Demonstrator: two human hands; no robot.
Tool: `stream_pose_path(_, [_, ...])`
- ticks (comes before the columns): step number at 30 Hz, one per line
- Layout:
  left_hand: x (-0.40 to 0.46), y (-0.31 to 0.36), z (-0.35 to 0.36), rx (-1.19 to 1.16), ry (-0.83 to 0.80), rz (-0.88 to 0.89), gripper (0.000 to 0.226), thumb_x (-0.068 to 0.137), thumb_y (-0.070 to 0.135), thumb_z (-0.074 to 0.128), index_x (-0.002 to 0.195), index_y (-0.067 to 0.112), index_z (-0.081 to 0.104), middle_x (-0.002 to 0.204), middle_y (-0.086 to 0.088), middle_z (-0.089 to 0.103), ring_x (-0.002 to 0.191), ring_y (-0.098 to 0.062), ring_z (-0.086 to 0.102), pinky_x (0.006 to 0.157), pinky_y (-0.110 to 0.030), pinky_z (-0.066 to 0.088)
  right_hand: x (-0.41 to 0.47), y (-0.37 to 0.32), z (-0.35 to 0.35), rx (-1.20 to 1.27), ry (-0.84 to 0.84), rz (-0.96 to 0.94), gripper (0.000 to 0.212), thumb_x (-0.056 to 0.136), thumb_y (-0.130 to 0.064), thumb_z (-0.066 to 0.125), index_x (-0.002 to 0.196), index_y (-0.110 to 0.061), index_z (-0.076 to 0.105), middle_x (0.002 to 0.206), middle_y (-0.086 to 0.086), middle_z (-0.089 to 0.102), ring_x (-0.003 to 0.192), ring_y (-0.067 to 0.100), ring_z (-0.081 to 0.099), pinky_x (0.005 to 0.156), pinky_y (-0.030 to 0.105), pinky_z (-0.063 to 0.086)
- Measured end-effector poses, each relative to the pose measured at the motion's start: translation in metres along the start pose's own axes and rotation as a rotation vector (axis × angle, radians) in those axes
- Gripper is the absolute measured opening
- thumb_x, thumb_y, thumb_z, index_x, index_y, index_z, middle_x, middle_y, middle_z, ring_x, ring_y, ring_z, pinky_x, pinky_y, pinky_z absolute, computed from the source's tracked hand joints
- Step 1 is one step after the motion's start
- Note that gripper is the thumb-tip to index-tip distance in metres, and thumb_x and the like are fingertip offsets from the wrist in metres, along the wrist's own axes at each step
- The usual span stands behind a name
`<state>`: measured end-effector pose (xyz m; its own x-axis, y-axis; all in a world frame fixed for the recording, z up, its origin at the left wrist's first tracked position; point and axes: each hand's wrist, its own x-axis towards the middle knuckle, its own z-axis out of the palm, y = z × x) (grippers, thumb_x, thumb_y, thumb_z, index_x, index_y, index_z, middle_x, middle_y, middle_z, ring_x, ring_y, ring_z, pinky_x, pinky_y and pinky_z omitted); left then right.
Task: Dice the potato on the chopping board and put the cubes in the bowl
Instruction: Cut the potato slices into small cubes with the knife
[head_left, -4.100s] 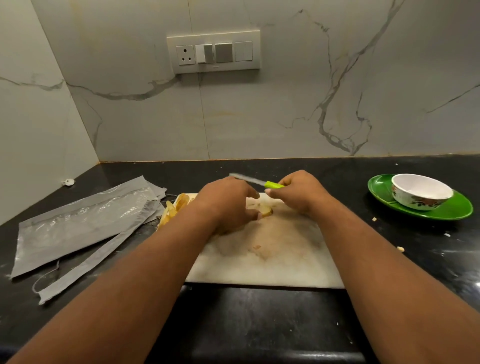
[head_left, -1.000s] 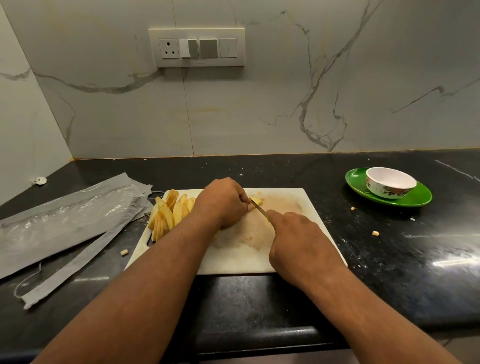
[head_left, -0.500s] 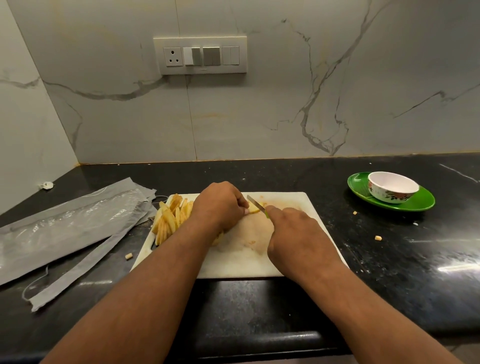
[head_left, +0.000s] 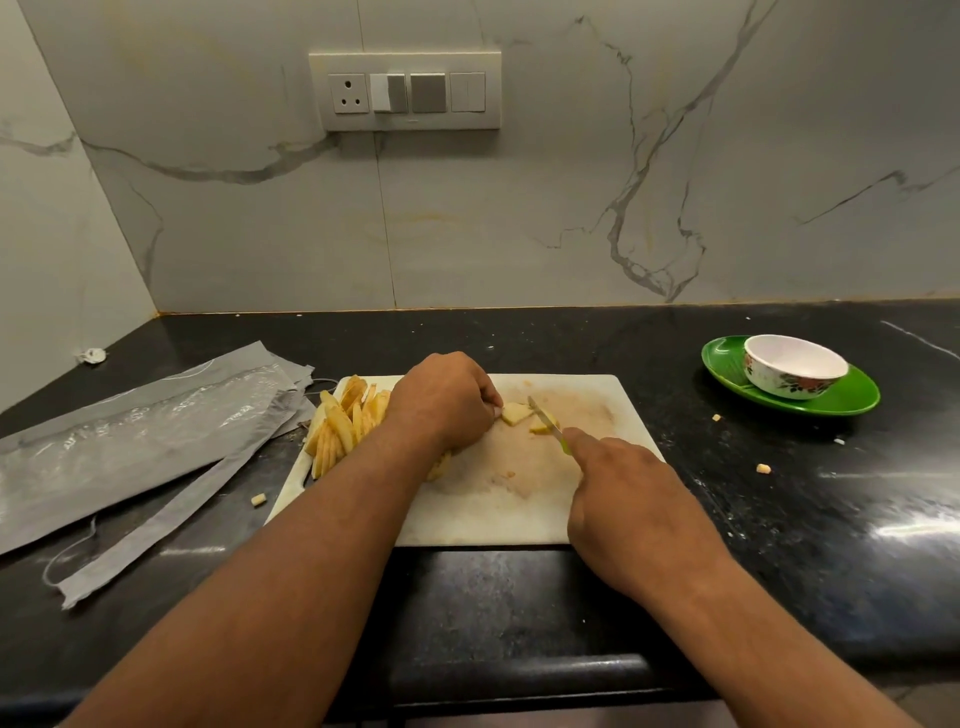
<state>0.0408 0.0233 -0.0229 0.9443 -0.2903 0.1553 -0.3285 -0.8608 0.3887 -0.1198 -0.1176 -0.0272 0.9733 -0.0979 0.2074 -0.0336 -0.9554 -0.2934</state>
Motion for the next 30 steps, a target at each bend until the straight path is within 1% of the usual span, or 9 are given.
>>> stream_pose_path(2, [-0.003, 0.002, -0.001, 0.003, -0.002, 0.025, 0.013, 0.094, 0.031, 0.073, 0.103, 0.037, 0.080, 0.119, 0.011, 0.073, 0.099, -0.009, 0.062, 0.087, -0.030, 0.055, 0.000, 0.000, 0.001, 0.005, -0.007, 0.018, 0.061, 0.093, -0.013, 0.038, 0.151, -0.027, 0.031, 0.125, 0.000, 0.055, 0.111, 0.020, 0.053, 0.088, 0.030, 0.042])
stream_pose_path(4, [-0.006, 0.004, 0.001, 0.006, -0.040, 0.057, 0.024, 0.097, 0.028, 0.069, 0.115, 0.041, 0.076, 0.137, 0.007, 0.065, 0.119, -0.017, 0.059, 0.098, -0.033, 0.052, 0.002, -0.001, 0.002, -0.008, -0.012, 0.028, 0.062, 0.092, -0.013, 0.037, 0.152, -0.026, 0.031, 0.128, 0.002, 0.055, 0.114, 0.022, 0.053, 0.092, 0.032, 0.043])
stream_pose_path(5, [-0.006, 0.004, 0.001, 0.011, -0.063, 0.068, 0.025, 0.098, 0.028, 0.068, 0.118, 0.041, 0.075, 0.141, 0.006, 0.063, 0.123, -0.019, 0.058, 0.102, -0.034, 0.051, 0.004, -0.001, 0.003, -0.014, -0.014, 0.034, 0.061, 0.092, -0.013, 0.037, 0.152, -0.025, 0.031, 0.128, 0.003, 0.055, 0.115, 0.022, 0.053, 0.093, 0.032, 0.043])
stream_pose_path(7, [-0.006, 0.006, 0.001, 0.013, -0.073, 0.085, 0.021, 0.097, 0.034, 0.069, 0.117, 0.038, 0.077, 0.137, 0.006, 0.066, 0.120, -0.018, 0.059, 0.104, -0.036, 0.051, 0.011, -0.002, 0.003, -0.012, -0.011, 0.045, 0.058, 0.092, -0.012, 0.037, 0.149, -0.025, 0.036, 0.125, 0.004, 0.056, 0.112, 0.023, 0.054, 0.088, 0.032, 0.043])
stream_pose_path(9, [-0.006, 0.006, 0.001, 0.002, -0.056, 0.097, 0.021, 0.095, 0.042, 0.072, 0.113, 0.034, 0.079, 0.129, 0.007, 0.070, 0.109, -0.013, 0.059, 0.099, -0.034, 0.053, 0.018, -0.004, 0.002, -0.005, 0.001, 0.040, 0.054, 0.090, -0.011, 0.038, 0.142, -0.025, 0.044, 0.119, 0.005, 0.058, 0.107, 0.024, 0.056, 0.083, 0.032, 0.043])
stream_pose_path(11, [-0.007, 0.008, 0.003, -0.004, -0.043, 0.108, 0.021, 0.094, 0.042, 0.073, 0.110, 0.031, 0.080, 0.122, 0.008, 0.072, 0.099, -0.009, 0.056, 0.092, -0.029, 0.050, 0.023, -0.006, 0.000, -0.007, -0.004, 0.041, 0.052, 0.090, -0.011, 0.038, 0.139, -0.025, 0.047, 0.121, 0.005, 0.059, 0.107, 0.024, 0.056, 0.083, 0.032, 0.044])
stream_pose_path(15, [-0.006, 0.010, 0.005, -0.004, -0.019, 0.120, 0.017, 0.095, 0.039, 0.072, 0.106, 0.028, 0.080, 0.117, 0.007, 0.074, 0.102, -0.010, 0.059, 0.087, -0.027, 0.045, 0.025, -0.008, -0.001, -0.020, 0.002, 0.045, 0.053, 0.091, -0.011, 0.039, 0.142, -0.025, 0.044, 0.126, 0.005, 0.057, 0.112, 0.024, 0.054, 0.090, 0.033, 0.045])
stream_pose_path(25, [-0.005, 0.015, 0.005, -0.033, -0.047, 0.069, 0.011, 0.095, 0.033, 0.072, 0.099, 0.026, 0.080, 0.105, 0.007, 0.074, 0.091, -0.011, 0.061, 0.075, -0.026, 0.045, 0.009, -0.014, 0.006, -0.054, -0.004, 0.018, 0.047, 0.091, -0.013, 0.040, 0.136, -0.027, 0.043, 0.117, 0.004, 0.055, 0.103, 0.025, 0.056, 0.084, 0.036, 0.047])
stream_pose_path(30, [-0.005, 0.014, 0.004, -0.052, -0.063, 0.060, 0.015, 0.095, 0.038, 0.073, 0.102, 0.026, 0.080, 0.110, 0.006, 0.073, 0.089, -0.008, 0.056, 0.076, -0.026, 0.044, -0.024, -0.014, -0.009, -0.024, -0.047, 0.018, 0.053, 0.094, -0.014, 0.041, 0.145, -0.027, 0.033, 0.130, 0.001, 0.051, 0.114, 0.022, 0.054, 0.094, 0.033, 0.045])
